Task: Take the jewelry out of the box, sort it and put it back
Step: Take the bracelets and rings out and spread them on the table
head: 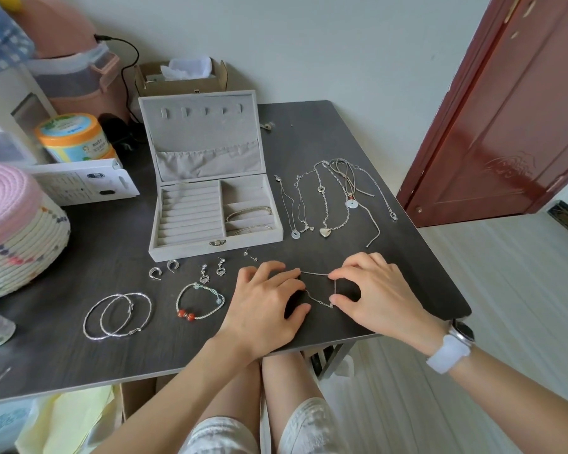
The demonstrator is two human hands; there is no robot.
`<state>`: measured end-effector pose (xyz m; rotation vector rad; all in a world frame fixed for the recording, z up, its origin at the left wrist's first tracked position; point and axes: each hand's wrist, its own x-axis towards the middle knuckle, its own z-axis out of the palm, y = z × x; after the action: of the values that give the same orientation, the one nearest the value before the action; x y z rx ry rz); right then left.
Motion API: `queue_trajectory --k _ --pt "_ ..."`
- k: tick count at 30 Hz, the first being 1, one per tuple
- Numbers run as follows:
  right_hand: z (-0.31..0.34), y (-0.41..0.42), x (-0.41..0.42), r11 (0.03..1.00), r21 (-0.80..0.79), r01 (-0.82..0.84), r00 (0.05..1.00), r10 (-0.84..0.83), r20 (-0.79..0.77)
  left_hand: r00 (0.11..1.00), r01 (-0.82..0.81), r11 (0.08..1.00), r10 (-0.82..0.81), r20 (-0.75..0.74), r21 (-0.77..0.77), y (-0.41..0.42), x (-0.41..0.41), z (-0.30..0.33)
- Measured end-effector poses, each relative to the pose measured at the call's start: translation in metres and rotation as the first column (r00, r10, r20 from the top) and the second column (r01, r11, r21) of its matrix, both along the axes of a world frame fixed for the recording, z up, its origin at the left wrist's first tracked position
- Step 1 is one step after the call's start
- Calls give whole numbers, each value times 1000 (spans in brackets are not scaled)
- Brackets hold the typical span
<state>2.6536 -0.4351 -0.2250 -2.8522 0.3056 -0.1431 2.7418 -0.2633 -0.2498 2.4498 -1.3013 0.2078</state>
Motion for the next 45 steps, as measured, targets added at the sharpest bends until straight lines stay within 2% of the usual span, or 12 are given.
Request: queue_trajectory --k 6,12,15,19,23,29,34,42,45 --pt "7 7 29 994 108 1 982 -21 186 994 -102 992 104 32 -69 6 23 13" --pt "15 24 97 987 154 -51 957 5 291 927 -373 928 373 41 -13 27 73 23" --pt "19 29 135 994 97 -55 969 30 244 875 -481 873 484 -26 76 38 96 22" --pt "25 32 173 992 -22 -121 991 122 53 825 -534 820 559 -85 208 43 111 13" --pt "27 33 184 945 -20 -325 946 325 -14 823 -548 815 565 -53 189 42 110 9" --pt "26 37 192 788 -172 -592 806 581 -115 826 -556 822 563 -33 122 42 108 5" --pt "24 37 198 760 -137 -635 772 617 -153 821 -561 815 570 -27 144 43 109 5" --pt "24 36 203 651 -245 -718 692 706 -150 817 -572 809 576 9 135 44 108 7" --pt "26 31 199 667 -240 -705 704 700 -123 818 -573 815 575 7 92 43 108 8"
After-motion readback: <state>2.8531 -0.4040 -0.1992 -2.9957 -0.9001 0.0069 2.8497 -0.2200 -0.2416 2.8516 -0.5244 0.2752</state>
